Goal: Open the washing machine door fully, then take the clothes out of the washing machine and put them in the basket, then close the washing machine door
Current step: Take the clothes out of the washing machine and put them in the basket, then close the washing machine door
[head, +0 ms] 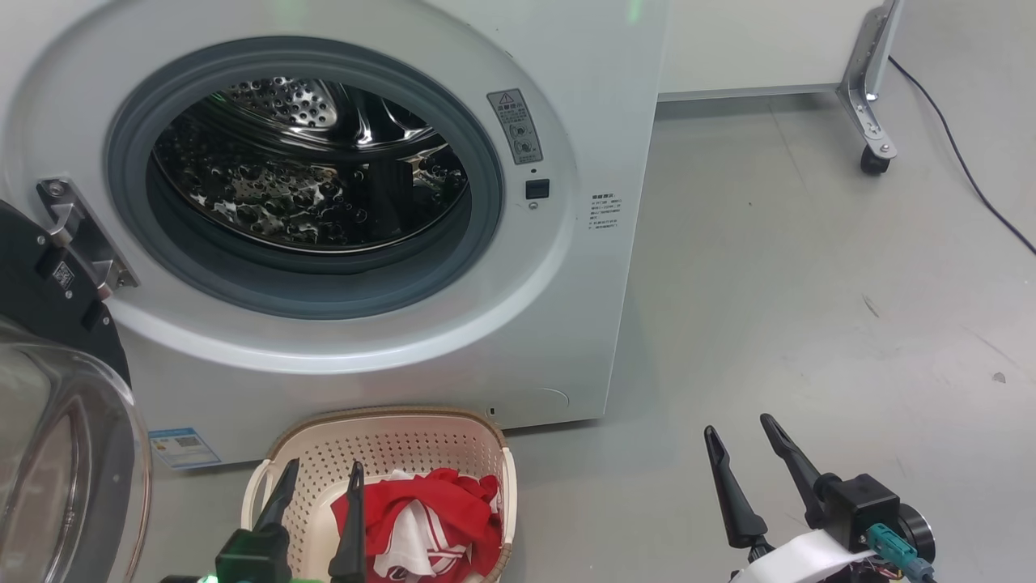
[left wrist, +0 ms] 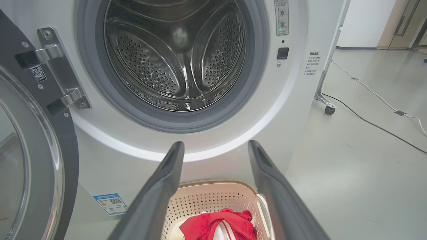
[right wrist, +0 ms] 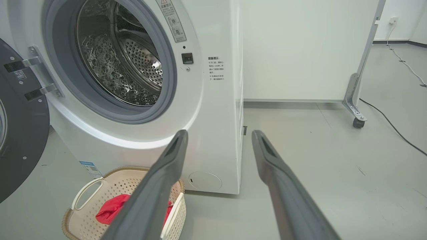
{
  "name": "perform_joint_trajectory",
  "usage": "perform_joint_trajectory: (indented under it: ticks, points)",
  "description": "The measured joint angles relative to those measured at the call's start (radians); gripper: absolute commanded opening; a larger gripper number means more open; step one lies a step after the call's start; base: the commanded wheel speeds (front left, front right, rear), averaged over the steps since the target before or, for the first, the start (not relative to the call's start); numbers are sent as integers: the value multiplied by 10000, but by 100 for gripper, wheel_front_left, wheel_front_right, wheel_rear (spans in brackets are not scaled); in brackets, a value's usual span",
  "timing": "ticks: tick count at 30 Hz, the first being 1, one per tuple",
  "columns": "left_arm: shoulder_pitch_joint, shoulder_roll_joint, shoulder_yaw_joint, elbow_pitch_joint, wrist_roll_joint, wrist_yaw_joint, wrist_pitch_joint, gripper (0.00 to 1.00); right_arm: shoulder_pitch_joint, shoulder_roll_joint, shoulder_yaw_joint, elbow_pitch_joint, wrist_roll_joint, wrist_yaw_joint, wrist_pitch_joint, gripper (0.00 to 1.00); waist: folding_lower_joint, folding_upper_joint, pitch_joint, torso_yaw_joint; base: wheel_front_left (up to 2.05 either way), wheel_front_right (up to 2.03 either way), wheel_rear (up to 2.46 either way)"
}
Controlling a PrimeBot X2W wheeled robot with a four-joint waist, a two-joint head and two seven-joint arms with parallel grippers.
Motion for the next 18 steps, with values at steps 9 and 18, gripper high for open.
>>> perform_joint_trajectory:
  ticks: [9,18]
  points:
    - [112,6,-36,-311,127,44,196,100,4,2,29,-10,0,-86,0,100,0,0,-44,-2,0,0,0]
    - [221,13,-54,-550,249,73,412,100,9,2,46,-25,0,-159,0,100,1,0,-97,7,-5,6,0]
